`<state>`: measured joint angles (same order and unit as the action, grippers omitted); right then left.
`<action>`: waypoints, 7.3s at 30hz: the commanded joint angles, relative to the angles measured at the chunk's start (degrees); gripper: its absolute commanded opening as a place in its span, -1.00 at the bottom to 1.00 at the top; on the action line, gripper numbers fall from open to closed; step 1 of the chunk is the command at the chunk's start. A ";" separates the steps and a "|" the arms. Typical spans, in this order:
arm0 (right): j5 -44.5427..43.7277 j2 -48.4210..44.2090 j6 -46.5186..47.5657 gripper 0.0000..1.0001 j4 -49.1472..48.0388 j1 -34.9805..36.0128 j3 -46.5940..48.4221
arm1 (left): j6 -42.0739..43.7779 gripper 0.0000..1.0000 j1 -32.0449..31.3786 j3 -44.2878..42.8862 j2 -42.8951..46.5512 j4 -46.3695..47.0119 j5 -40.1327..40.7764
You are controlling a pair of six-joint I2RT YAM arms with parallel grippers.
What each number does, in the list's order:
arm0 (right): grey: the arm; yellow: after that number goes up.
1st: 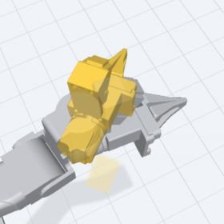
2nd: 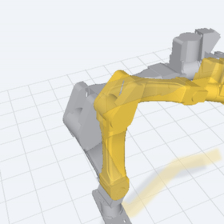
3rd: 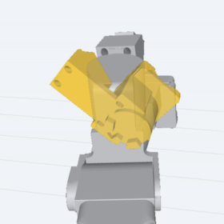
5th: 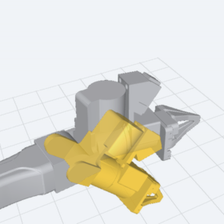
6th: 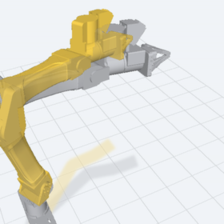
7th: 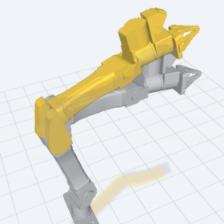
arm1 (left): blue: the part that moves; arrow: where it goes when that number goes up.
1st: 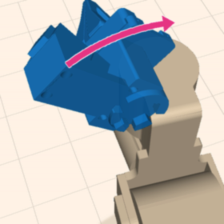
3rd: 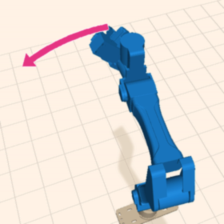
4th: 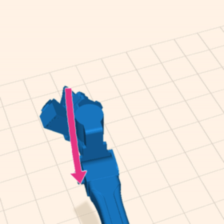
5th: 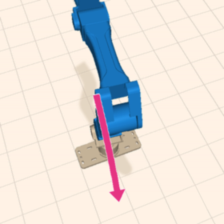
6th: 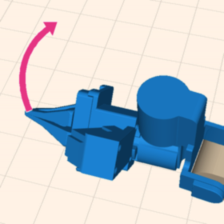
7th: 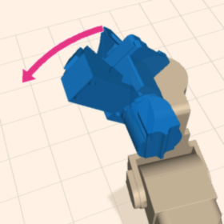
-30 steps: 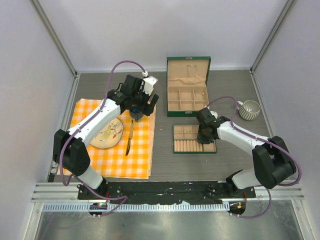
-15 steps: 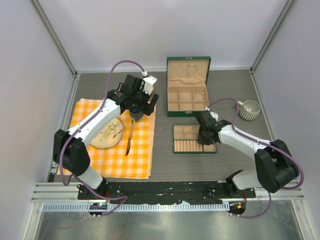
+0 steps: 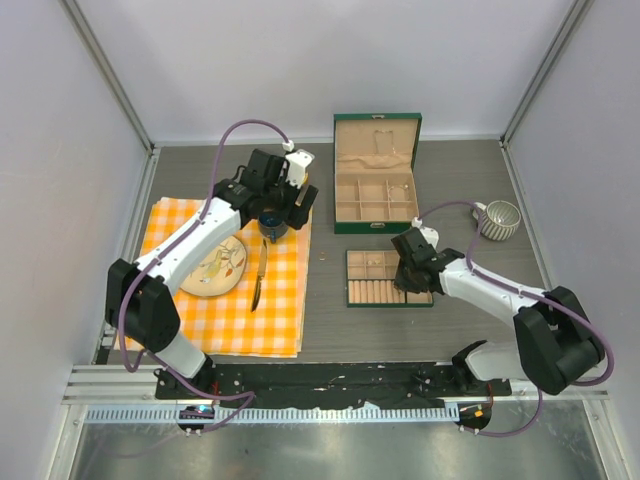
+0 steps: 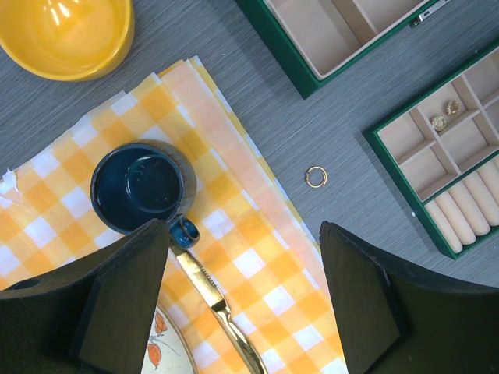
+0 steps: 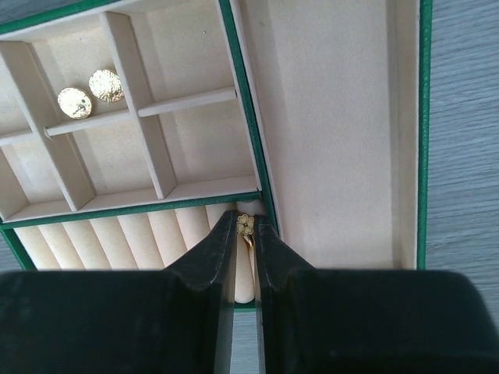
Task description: Organize the mixed jewelry
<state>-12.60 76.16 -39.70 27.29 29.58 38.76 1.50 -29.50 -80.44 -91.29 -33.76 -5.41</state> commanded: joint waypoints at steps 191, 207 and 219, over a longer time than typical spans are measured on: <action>19.54 -10.94 44.02 0.35 1.81 -20.79 27.60 | 7.91 0.50 -7.24 9.17 -11.45 10.99 -5.75; 19.19 -13.67 42.43 0.27 -0.04 -22.11 21.97 | 7.38 0.24 -7.94 2.05 -17.26 10.56 -3.12; 19.89 -12.79 42.17 0.24 -0.13 -22.46 21.97 | 7.55 0.04 -7.95 0.38 -20.95 9.76 -1.18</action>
<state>6.48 64.01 3.03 29.12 7.38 60.03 8.23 -37.39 -77.84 -112.38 -24.49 -7.44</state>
